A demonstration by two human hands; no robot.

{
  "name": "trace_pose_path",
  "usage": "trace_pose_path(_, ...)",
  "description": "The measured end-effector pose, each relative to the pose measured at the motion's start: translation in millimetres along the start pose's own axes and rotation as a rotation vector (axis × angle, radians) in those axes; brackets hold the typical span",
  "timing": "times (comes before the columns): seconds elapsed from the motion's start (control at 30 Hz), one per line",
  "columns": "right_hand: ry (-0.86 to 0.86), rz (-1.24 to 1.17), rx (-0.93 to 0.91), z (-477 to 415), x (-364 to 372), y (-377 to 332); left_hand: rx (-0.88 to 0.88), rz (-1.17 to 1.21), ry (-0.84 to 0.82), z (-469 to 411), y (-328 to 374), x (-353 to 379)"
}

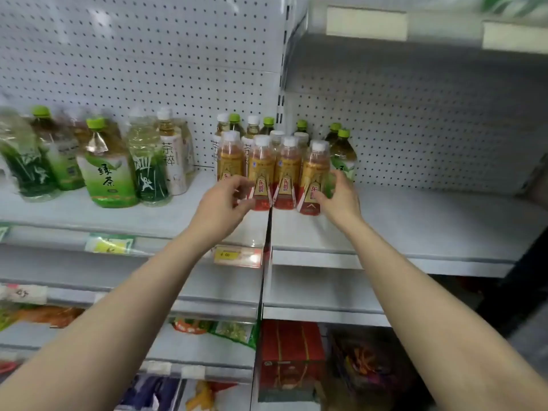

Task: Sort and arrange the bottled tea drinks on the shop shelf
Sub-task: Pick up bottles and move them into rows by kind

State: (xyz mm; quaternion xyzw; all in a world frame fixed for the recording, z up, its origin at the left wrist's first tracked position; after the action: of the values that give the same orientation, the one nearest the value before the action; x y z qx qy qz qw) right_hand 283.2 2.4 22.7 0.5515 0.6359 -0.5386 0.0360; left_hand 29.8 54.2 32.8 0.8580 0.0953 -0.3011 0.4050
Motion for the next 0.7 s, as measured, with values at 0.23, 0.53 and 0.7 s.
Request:
trace_pose_path(0.23, -0.11, -0.212, 0.116, -52, 35, 22, -0.12, 0.014, 0.09, -53, -31, 38)
trace_pose_path(0.53, -0.129, -0.245, 0.069, -63, 53, 36, -0.277, 0.075, 0.136, -87, -43, 72)
trace_pose_path(0.7, -0.155, -0.37, 0.082, -51, 51, 38, -0.309, 0.087, 0.154, -96, -53, 78)
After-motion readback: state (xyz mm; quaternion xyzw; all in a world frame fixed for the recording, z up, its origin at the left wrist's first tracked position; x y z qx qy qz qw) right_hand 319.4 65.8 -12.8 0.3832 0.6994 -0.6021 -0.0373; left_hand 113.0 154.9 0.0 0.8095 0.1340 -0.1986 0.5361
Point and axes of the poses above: each hand's wrist, its own z-axis away from the middle knuckle, its own x-axis out of the palm, y = z × x, the point moved 7 cm from there along -z, towards the middle knuckle, and after that the axes turned 2 degrees about x, right-handed, at the moved point
